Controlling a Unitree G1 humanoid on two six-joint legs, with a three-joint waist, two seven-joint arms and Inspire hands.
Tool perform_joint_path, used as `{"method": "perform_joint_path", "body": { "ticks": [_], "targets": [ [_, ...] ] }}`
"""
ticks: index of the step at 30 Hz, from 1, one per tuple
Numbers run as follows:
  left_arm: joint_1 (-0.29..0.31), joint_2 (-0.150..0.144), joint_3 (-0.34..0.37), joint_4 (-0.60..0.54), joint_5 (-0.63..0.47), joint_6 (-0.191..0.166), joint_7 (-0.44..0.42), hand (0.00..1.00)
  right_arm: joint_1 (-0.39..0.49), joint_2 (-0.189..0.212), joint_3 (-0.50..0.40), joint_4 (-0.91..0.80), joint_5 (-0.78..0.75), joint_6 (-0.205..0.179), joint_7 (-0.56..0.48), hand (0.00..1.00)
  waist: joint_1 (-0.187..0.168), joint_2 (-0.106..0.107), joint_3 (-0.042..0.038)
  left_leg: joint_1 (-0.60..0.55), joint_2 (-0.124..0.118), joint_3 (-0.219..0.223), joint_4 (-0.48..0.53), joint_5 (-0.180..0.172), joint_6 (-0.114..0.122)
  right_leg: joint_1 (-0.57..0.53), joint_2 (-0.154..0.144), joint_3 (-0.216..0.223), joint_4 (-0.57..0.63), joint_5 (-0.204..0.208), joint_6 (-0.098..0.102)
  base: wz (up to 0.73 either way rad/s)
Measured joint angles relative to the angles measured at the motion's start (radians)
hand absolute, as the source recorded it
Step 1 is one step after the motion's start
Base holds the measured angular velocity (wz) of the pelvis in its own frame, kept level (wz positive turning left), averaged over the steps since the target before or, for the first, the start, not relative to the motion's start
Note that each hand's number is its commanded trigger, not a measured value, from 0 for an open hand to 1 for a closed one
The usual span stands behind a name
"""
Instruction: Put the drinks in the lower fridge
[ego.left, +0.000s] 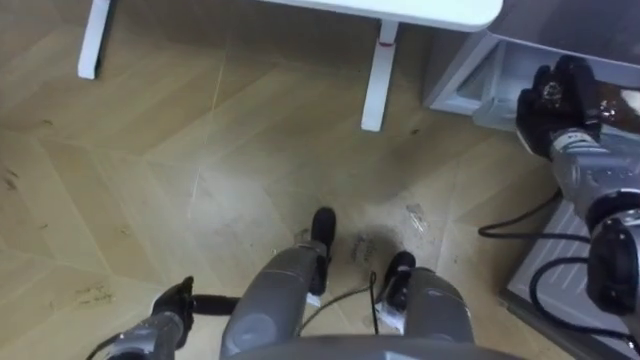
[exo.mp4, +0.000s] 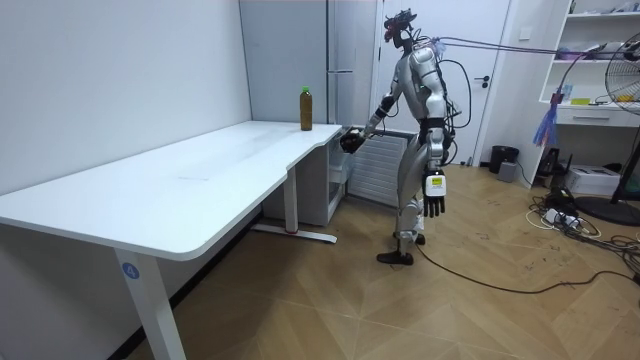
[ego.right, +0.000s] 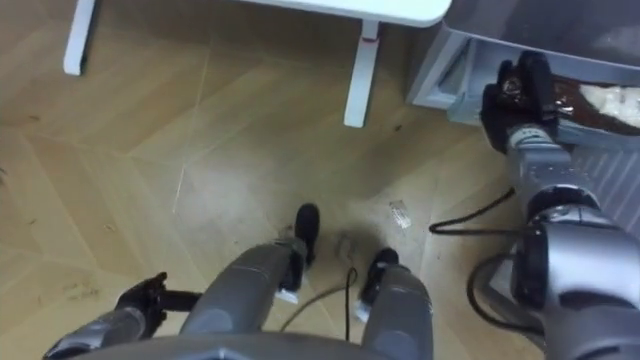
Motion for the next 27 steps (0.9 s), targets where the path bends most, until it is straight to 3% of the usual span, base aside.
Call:
{"method": "perform_joint_path", "body": {
  "ticks": [7,15,16,17,18,27],
  "targets": [
    [0.0,0.016,-0.02,-0.001,-0.009,-0.002,0.002,0.0,-0.038,-0.024,0.004,0.0,-0.008,0.0,-0.022,1.0,-0.002,0.002,-0.0014,-0.034,-0.002,0.006,-0.003,0.01,0.003,-0.048,-0.015,0.001,0.03,-0.003,-0.003,0.0],
    [-0.002,0.041,-0.035,-0.004,-0.008,-0.012,0.031,0.0,-0.082,-0.043,0.041,0.0,-0.009,0.0,-0.087,0.99,0.0,0.001,-0.0025,-0.042,-0.001,0.044,-0.001,0.014,0.007,-0.081,-0.031,0.017,0.067,-0.009,-0.009,-0.06],
    [-0.002,0.041,-0.035,-0.004,-0.008,-0.013,0.035,0.0,-0.082,-0.044,0.041,0.0,-0.009,0.0,-0.089,0.55,0.001,0.001,-0.0025,-0.042,-0.001,0.047,-0.001,0.014,0.007,-0.083,-0.033,0.018,0.07,-0.01,-0.009,0.03],
    [-0.002,0.041,-0.035,-0.004,-0.009,-0.013,0.042,0.0,-0.082,-0.046,0.041,0.0,-0.008,0.0,-0.093,0.41,0.001,0.001,-0.0025,-0.042,-0.002,0.051,-0.001,0.016,0.009,-0.084,-0.035,0.018,0.074,-0.011,-0.008,0.03],
    [-0.002,0.041,-0.035,-0.004,-0.01,-0.013,0.047,0.0,-0.082,-0.05,0.04,0.0,-0.008,0.0,-0.1,0.0,0.0,0.001,-0.0026,-0.042,-0.003,0.052,-0.001,0.016,0.01,-0.085,-0.036,0.018,0.075,-0.012,-0.007,0.03],
    [-0.002,0.045,-0.036,-0.004,-0.009,-0.005,0.068,0.0,-0.088,-0.069,0.052,0.0,-0.008,0.003,-0.156,0.0,0.009,-0.001,-0.004,-0.042,-0.002,0.055,-0.001,0.018,0.012,-0.084,-0.038,0.015,0.077,-0.012,-0.007,0.0]
  ]
}}
